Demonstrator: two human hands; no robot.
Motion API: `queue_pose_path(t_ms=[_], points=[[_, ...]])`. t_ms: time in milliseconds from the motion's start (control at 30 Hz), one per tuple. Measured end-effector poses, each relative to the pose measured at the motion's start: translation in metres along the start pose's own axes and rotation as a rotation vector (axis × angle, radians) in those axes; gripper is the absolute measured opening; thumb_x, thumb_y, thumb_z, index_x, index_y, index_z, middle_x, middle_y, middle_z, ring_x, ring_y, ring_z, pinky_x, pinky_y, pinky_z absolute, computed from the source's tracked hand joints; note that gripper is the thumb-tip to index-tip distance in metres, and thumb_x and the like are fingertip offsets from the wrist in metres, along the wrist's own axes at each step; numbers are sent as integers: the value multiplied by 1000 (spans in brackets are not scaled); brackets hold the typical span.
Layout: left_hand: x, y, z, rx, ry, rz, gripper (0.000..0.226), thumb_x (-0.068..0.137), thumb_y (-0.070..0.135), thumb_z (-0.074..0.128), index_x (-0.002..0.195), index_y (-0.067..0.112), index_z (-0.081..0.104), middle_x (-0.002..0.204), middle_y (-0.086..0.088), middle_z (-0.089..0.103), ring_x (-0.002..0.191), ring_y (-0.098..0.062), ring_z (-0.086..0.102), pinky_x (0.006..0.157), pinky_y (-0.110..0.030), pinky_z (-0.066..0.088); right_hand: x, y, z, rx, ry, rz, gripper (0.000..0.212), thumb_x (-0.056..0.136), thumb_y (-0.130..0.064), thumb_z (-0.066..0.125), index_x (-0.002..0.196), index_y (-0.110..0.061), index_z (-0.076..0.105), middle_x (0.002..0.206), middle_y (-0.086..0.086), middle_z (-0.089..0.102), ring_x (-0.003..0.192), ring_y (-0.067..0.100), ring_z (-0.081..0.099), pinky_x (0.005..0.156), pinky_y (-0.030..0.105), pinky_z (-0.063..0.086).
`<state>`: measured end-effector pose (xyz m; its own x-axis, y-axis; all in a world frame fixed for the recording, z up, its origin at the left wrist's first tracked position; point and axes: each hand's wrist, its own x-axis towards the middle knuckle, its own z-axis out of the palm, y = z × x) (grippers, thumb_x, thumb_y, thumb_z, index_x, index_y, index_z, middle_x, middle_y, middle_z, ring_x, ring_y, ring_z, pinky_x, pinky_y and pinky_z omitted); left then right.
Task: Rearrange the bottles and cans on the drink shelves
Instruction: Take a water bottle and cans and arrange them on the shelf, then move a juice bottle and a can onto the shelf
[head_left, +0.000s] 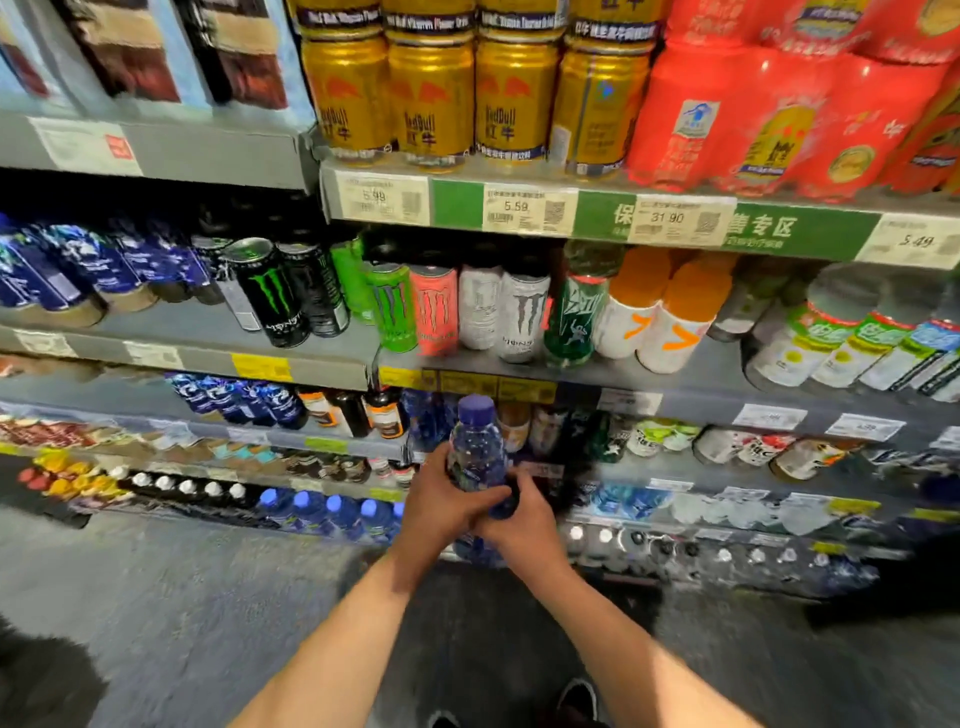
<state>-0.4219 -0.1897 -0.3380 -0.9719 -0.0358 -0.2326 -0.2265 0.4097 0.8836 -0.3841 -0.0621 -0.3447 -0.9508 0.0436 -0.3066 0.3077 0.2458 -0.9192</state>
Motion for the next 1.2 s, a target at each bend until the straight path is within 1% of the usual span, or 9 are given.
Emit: queue_pose_path(t_ms=[167,333,400,500,600,767,967,1100,1200], points=[[21,-20,0,-84,138,-25,70,61,23,96,123,16,64,106,5,69,98,-14,66,69,-3,43,38,24,-5,-6,33,82,41,83,2,66,123,-5,57,115,12,65,106,20,64,83,19,45],[42,-45,10,-108,234,-32,74,61,19,96,126,9,61,116,-5,72,106,-18,67,89,-17,51,93,63,-4,-93,336,56,21,89,-16,68,107,-9,60,98,6,60,91,18,55,77,29,39],[49,-51,13,-105,241,-10,73,63,13,94,127,5,60,111,-2,70,100,-14,65,82,-6,48,116,74,9,-138,399,19,33,87,-21,69,116,-5,64,108,10,67,96,21,59,79,30,44],[62,-61,15,-135,194,-52,71,66,14,92,128,11,58,102,11,66,91,-4,64,87,-23,54,149,88,28,-179,490,17,68,84,-37,69,139,-2,49,135,19,59,122,36,56,97,44,49],[71,-74,19,-154,184,-65,69,70,7,90,130,10,57,103,11,66,85,7,65,79,-17,52,171,95,40,-68,560,63,91,81,-48,71,152,-9,31,152,15,44,139,34,43,112,49,40],[86,-99,28,-220,172,-65,73,69,-3,88,134,9,55,117,2,70,92,14,66,79,-8,52,190,111,53,12,710,8,90,78,-30,81,149,-2,33,144,21,51,129,36,51,106,41,44],[96,-113,29,-221,186,-71,65,70,-11,84,127,5,58,107,5,68,83,14,65,70,-7,51,209,118,65,-50,797,14,81,78,-43,78,143,-8,43,145,18,46,133,36,46,105,47,44],[105,-120,30,-187,196,-67,68,67,6,92,127,13,60,109,7,71,95,-3,68,81,-20,56,217,112,72,-36,832,56,78,78,-38,80,140,-11,40,139,13,54,122,33,56,92,44,52],[106,-121,32,-128,230,-43,77,64,21,95,131,17,58,106,17,68,95,0,65,81,-7,49,223,111,76,-6,822,74,71,81,-29,79,134,-14,35,131,11,61,113,31,62,88,45,54]])
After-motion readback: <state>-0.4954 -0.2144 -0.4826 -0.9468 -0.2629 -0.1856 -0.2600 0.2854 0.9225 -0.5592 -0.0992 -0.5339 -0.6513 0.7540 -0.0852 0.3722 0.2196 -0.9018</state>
